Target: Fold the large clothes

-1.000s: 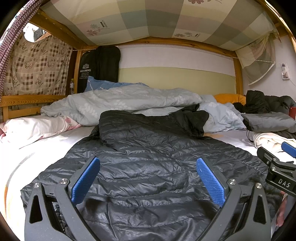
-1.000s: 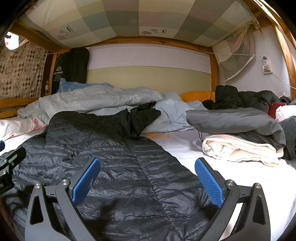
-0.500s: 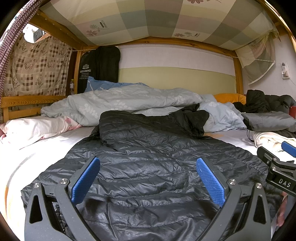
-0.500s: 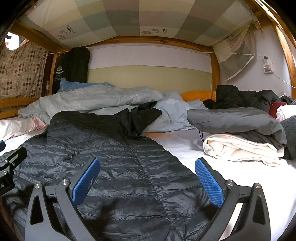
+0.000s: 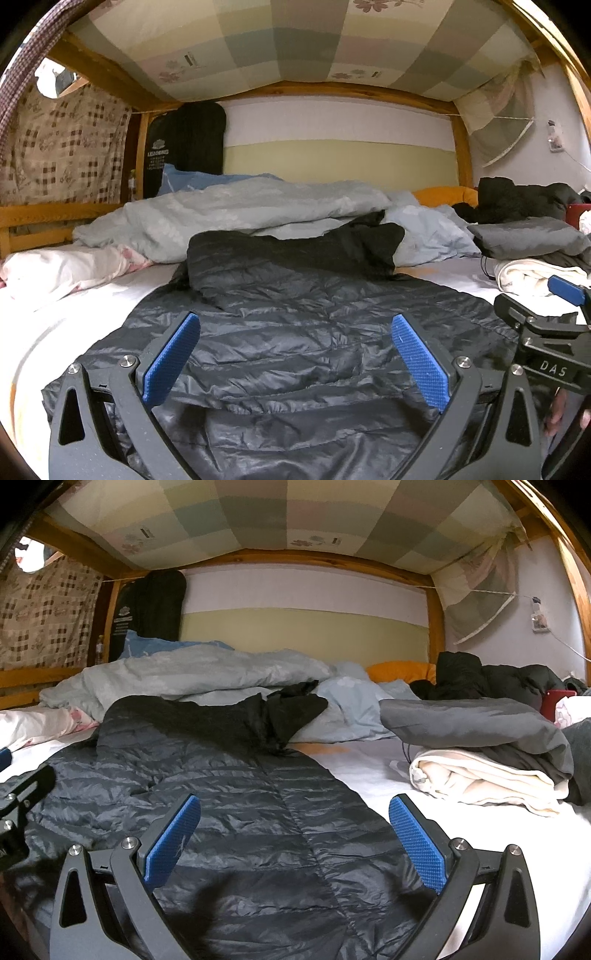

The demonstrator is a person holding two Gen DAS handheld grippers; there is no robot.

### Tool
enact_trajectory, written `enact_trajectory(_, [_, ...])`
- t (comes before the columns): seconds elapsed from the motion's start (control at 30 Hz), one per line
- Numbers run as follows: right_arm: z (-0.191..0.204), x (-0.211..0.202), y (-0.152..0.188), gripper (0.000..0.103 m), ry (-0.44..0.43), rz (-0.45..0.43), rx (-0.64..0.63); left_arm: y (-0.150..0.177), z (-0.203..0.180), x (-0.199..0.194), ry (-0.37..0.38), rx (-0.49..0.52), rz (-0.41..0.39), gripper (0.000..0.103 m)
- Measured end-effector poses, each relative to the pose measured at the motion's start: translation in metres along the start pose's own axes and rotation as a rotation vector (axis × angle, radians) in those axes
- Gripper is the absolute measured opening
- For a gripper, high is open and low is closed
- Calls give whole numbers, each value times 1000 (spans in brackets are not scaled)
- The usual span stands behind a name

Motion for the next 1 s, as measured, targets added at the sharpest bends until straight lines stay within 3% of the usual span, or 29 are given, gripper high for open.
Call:
enact_trajectory(0.27, [-9, -16, -5, 103, -45, 4, 31, -19, 6, -37, 27, -33, -73, 103])
enact_trajectory(0.37, [-11, -25, -11, 103, -42, -4, 34, -25, 7, -51, 21, -33, -113, 103])
enact_trajectory(0.47, [-11, -33, -16, 103, -20, -15, 16, -27, 10, -57, 57, -81, -94, 103])
enact_trajectory(0.6, [-19, -41, -22, 103, -16, -8, 19, -28, 13, -71, 26, -69, -120, 103])
enact_trajectory(0.73, [-45, -50, -30, 103, -6, 8, 43, -35, 28, -86, 39, -94, -153, 103])
enact_trajectory(0.83, [-76, -48, -34, 102, -19, 38, 95, -38, 48, -91, 5, -126, -156, 103])
enact_trajectory(0.93, [-110, -38, -29, 88, 4, 98, 157, -36, 64, -90, -82, -109, -149, 103])
enact_trajectory(1.0, [-131, -27, -22, 86, -8, 157, 206, -34, 83, -85, -120, -134, -115, 103])
Point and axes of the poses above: each gripper's, at about its wrist camera, not at the fingertips, and x roughly the way its jaws point, z to its left, y to its underside, the point moved 3 cm from there along x, roughly the way its jaws point, and after that the axes turned 12 degrees about z, right-handed, at the moved point
